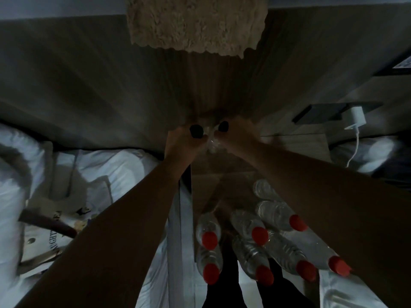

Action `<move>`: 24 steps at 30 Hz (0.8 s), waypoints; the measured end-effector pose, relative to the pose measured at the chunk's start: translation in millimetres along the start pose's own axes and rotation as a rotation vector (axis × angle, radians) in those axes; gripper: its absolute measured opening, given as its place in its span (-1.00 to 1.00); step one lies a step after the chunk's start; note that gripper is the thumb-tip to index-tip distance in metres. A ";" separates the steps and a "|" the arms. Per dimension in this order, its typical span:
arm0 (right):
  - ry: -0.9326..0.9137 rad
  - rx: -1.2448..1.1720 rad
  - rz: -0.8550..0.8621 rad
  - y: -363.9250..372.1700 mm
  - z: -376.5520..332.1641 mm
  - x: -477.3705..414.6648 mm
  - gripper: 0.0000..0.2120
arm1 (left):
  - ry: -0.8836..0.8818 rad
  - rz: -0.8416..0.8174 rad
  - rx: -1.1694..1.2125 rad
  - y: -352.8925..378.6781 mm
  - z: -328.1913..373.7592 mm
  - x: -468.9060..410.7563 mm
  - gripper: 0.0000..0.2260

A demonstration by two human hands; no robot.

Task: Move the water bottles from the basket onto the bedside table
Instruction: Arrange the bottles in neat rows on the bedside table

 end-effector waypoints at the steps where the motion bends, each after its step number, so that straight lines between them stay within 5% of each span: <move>1: -0.015 -0.005 0.005 -0.5 -2.7 -1.2 -0.80 | -0.001 0.000 -0.003 0.3 -0.2 -4.1 -0.80; 6: -0.041 0.037 0.030 4.5 -7.4 -11.6 -0.71 | 0.002 0.036 0.017 -1.9 1.4 -15.3 -0.76; 10: -0.056 0.042 0.086 -0.4 -11.6 -13.2 -0.87 | 0.005 0.095 0.092 -5.7 2.2 -7.5 -0.77; 15: -0.052 0.039 0.114 -0.4 -10.3 -6.9 -0.80 | -0.092 0.148 0.093 -2.1 -12.0 -10.7 -0.55; 24: -0.003 0.084 0.091 -0.1 -3.2 -11.7 -0.61 | -0.179 0.036 0.007 11.4 -15.0 -18.3 -0.56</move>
Point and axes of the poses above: each hand's wrist, its own x-axis away from the middle knuckle, its own y-axis out of the palm, z = x × y, the point moved 9 cm from there along -x, towards the middle knuckle, and after that the axes turned 15 degrees about z, right-handed, at the moved point
